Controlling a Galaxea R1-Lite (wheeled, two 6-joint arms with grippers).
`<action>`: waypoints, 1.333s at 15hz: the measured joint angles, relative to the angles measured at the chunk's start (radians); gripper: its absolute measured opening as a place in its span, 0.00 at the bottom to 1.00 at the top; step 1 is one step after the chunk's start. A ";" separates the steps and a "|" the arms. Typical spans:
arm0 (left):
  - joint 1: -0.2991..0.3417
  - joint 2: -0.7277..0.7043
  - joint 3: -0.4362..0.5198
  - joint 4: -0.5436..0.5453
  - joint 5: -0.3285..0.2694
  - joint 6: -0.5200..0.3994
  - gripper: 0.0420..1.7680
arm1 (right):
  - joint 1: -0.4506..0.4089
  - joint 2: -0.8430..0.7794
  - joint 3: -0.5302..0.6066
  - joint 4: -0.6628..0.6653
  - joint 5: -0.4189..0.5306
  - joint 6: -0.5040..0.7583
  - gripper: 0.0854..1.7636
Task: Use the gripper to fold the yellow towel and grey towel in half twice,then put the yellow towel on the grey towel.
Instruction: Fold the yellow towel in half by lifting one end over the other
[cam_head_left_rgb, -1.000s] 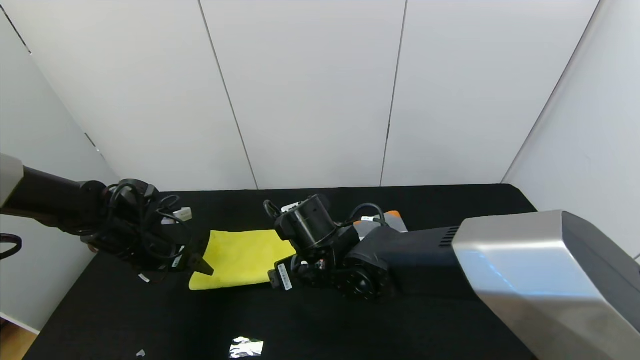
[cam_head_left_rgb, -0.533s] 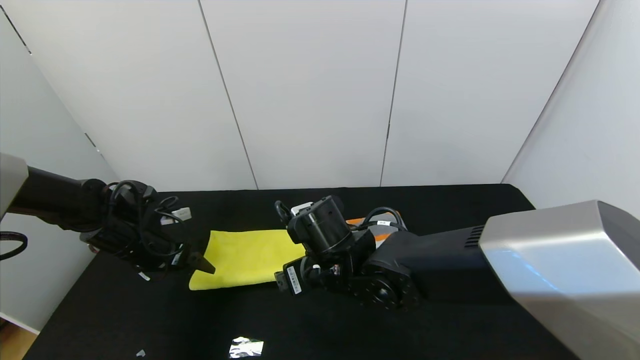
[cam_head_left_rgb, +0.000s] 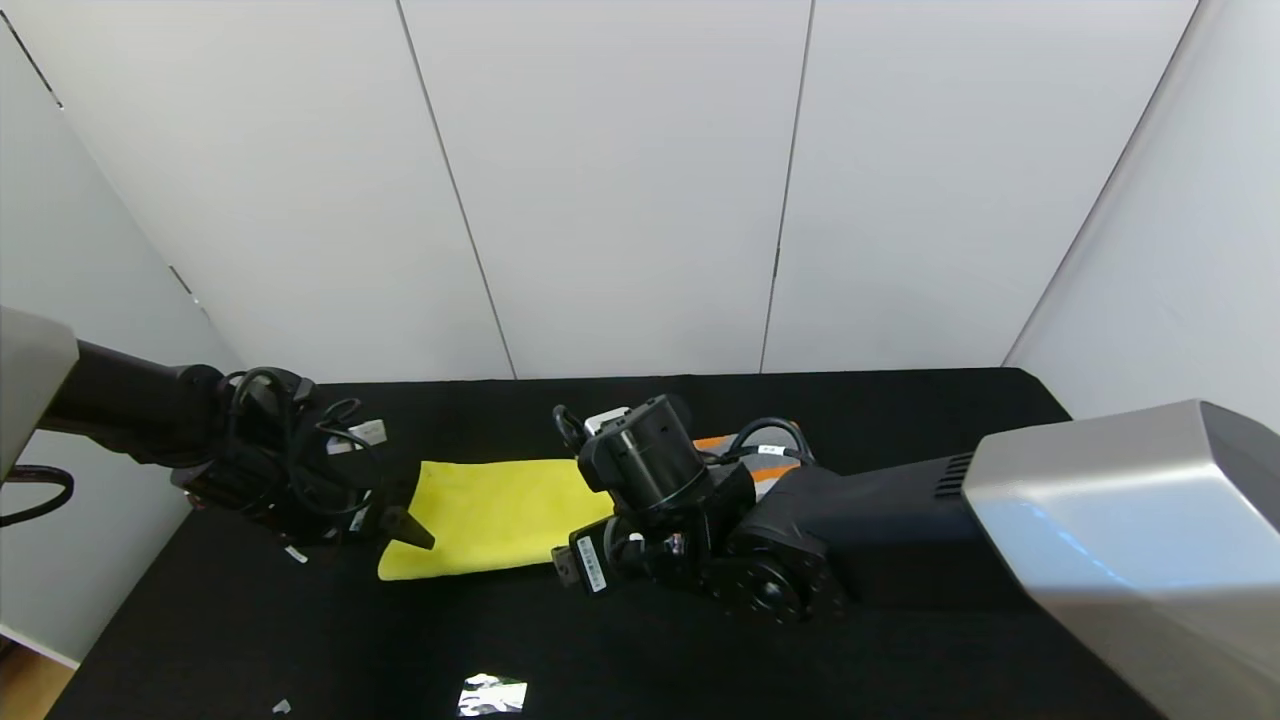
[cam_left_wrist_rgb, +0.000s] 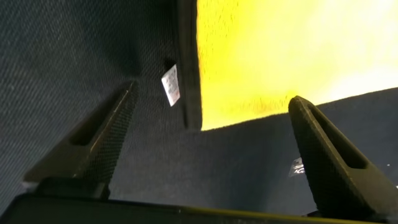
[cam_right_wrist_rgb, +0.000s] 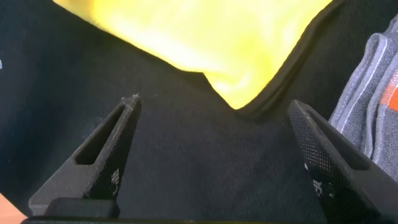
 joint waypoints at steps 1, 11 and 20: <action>-0.002 0.004 -0.010 0.001 -0.011 -0.007 0.97 | 0.000 0.000 0.000 -0.001 0.000 0.000 0.96; -0.014 0.037 -0.032 0.000 -0.018 -0.026 0.97 | 0.000 0.002 0.007 -0.002 -0.002 0.001 0.96; -0.014 0.039 -0.031 0.001 -0.030 -0.023 0.07 | 0.001 0.005 0.012 -0.001 -0.003 0.001 0.96</action>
